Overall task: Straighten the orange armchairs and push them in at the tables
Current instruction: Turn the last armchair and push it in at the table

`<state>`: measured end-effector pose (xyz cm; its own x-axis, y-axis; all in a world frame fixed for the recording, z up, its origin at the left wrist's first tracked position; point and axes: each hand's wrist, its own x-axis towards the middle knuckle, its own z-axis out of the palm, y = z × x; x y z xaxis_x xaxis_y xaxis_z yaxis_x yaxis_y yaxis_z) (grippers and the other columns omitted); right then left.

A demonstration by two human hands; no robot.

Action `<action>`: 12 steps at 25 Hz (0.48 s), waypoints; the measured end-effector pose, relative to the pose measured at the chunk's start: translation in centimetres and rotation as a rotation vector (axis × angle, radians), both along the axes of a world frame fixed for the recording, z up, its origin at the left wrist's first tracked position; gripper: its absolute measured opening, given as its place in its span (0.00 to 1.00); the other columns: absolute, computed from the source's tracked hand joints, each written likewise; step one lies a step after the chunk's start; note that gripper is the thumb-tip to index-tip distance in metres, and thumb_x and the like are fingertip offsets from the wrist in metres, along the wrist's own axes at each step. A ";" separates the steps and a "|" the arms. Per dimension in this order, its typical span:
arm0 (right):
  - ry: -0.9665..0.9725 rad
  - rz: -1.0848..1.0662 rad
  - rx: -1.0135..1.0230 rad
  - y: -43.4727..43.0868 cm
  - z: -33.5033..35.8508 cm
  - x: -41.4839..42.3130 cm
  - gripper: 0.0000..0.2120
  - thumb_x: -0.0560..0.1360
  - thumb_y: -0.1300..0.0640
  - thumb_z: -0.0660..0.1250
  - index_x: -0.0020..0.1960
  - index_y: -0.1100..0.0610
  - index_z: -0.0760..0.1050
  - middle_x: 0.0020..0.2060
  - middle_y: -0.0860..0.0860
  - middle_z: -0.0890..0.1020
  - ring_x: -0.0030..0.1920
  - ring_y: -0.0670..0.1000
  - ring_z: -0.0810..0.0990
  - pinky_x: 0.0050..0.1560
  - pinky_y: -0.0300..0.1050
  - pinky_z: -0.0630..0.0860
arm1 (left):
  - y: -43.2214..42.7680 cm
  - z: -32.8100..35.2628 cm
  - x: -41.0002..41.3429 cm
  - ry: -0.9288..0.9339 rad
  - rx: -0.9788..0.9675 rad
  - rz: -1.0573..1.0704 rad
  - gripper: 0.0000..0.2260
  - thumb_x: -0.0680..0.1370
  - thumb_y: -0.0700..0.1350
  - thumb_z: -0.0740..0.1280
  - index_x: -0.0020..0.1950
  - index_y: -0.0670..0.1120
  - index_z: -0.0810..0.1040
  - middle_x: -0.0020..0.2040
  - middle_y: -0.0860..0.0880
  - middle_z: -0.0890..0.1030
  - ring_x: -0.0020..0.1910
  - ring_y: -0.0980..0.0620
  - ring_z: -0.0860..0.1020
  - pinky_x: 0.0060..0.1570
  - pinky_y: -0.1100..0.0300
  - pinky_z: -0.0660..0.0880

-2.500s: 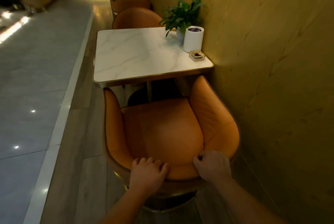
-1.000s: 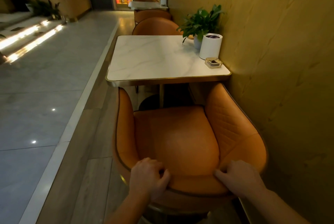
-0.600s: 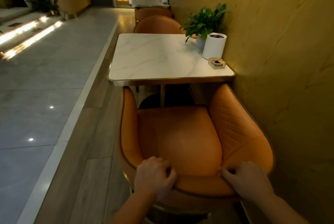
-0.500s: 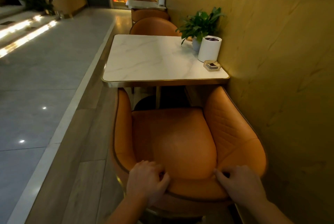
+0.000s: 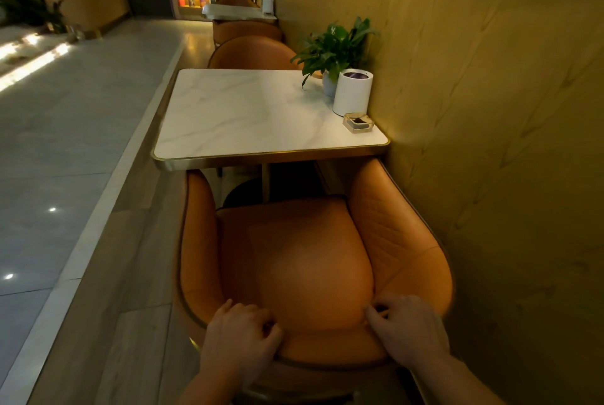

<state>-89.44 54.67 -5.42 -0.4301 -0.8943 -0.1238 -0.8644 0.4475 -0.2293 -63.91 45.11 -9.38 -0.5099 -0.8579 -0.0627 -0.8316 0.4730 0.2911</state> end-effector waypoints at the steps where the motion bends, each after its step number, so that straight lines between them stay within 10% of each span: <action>1: -0.004 0.002 -0.003 0.0 -0.1 0.0 0.19 0.77 0.33 0.57 0.51 0.43 0.80 0.43 0.41 0.81 0.43 0.42 0.77 0.45 0.41 0.77 | 0.0 0.0 -0.1 -0.014 0.018 0.002 0.26 0.72 0.66 0.45 0.46 0.57 0.78 0.44 0.59 0.77 0.51 0.60 0.74 0.70 0.53 0.59; 12: -0.006 0.007 0.000 0.1 -0.8 0.0 0.22 0.77 0.33 0.55 0.57 0.43 0.80 0.44 0.43 0.81 0.43 0.45 0.78 0.48 0.48 0.79 | -1.0 -0.2 -0.2 -0.121 0.242 -0.071 0.31 0.72 0.69 0.41 0.63 0.62 0.75 0.64 0.58 0.75 0.66 0.53 0.70 0.73 0.39 0.53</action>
<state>-89.45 54.75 -6.20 -0.4226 -0.8975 -0.1262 -0.8662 0.4409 -0.2351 -64.16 44.07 -9.59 -0.5442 -0.7732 -0.3256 -0.8347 0.4599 0.3030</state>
